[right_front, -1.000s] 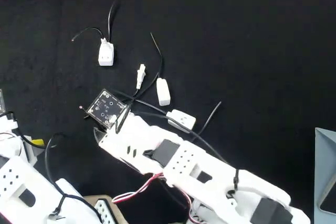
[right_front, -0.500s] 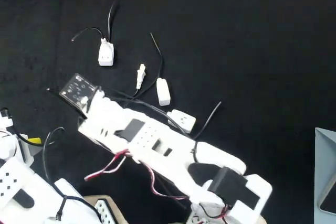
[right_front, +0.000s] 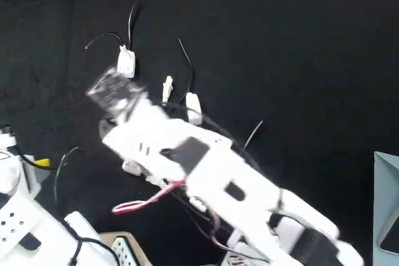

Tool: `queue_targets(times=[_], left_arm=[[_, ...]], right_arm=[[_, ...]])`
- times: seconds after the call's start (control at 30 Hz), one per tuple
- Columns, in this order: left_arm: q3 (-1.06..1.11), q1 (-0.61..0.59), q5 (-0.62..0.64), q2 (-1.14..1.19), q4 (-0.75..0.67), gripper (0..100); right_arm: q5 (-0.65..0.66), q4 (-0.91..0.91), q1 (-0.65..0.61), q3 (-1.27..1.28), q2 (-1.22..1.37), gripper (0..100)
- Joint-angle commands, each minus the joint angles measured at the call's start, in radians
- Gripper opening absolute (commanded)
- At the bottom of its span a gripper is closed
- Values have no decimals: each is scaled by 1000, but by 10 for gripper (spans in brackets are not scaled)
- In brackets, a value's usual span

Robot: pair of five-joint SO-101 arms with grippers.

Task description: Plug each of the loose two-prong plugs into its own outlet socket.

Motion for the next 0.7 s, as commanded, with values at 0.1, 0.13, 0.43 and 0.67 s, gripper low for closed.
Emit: queue_targets(times=[0.1, 0.13, 0.43, 0.67], left_arm=[[31, 291, 60, -12, 44, 326], [64, 344, 71, -9, 40, 327], [387, 636, 181, -2, -252, 327], [489, 819, 224, -2, -348, 327]], right_arm=[[-3, 267, 183, -16, -352, 12], [-3, 305, 212, -15, -390, 12], [-2, 413, 511, 165, -561, 50], [-3, 408, 589, 237, -576, 60]])
